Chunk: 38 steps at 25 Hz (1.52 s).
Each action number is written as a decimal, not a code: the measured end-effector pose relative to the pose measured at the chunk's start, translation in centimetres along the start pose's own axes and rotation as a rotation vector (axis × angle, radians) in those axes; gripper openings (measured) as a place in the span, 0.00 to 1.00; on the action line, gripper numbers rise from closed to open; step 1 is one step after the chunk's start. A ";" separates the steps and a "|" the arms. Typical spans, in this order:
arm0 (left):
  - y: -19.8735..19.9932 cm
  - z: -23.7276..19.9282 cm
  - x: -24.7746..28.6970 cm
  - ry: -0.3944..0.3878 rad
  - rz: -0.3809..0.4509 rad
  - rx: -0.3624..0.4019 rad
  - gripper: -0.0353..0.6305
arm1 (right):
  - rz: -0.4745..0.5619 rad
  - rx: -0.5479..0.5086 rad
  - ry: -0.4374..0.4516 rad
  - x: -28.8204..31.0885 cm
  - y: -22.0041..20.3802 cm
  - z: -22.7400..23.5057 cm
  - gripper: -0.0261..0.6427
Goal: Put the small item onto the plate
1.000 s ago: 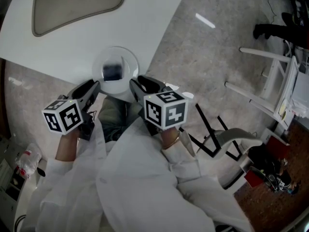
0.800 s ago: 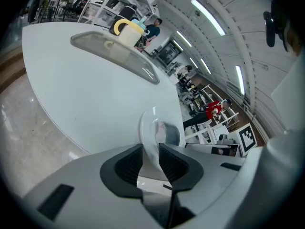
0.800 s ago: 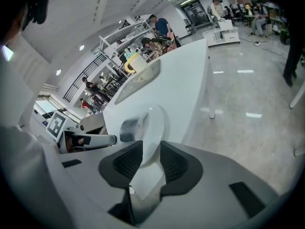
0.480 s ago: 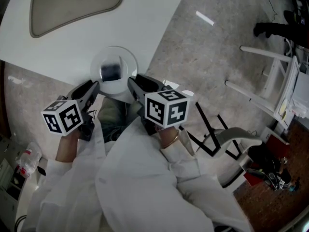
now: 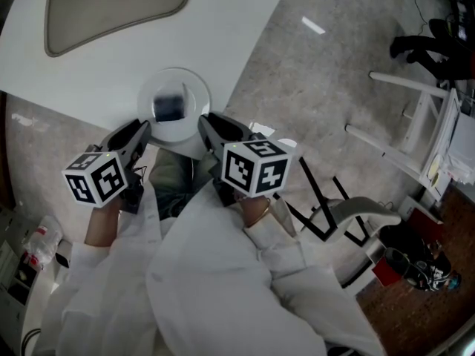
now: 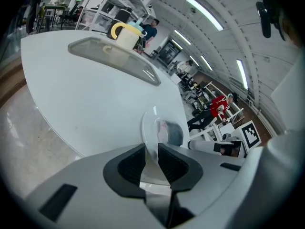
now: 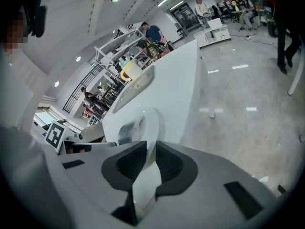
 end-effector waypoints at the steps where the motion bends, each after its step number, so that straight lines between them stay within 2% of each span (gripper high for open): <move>1: 0.0 0.0 0.0 0.007 0.004 0.001 0.18 | 0.000 0.001 0.002 0.0 0.0 0.0 0.14; 9: 0.1 -0.3 -0.1 0.017 0.020 0.009 0.17 | 0.005 0.012 0.009 0.2 -0.1 -0.1 0.14; 13: 0.4 -0.3 -0.2 0.054 0.023 0.025 0.17 | -0.014 0.003 0.003 0.3 0.0 -0.5 0.14; 18: -0.2 -0.7 -0.6 0.061 0.030 0.008 0.17 | -0.028 -0.026 0.009 0.6 -0.2 -0.8 0.14; 31: -0.3 0.3 -2.1 0.089 0.117 -0.023 0.17 | -0.040 -0.107 0.067 0.2 1.5 -1.8 0.14; 38: -0.7 2.2 -1.3 0.115 0.175 -0.034 0.17 | -0.051 -0.153 0.096 -0.9 2.4 -0.5 0.14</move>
Point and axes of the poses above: the fingertips, and each gripper's own axes: x forward along the fingers, z to its right, y out of its top, the point moved 6 cm from there along -x, backward along the fingers, and after that the axes turned 2 degrees about -y, right-handed, at the moved point
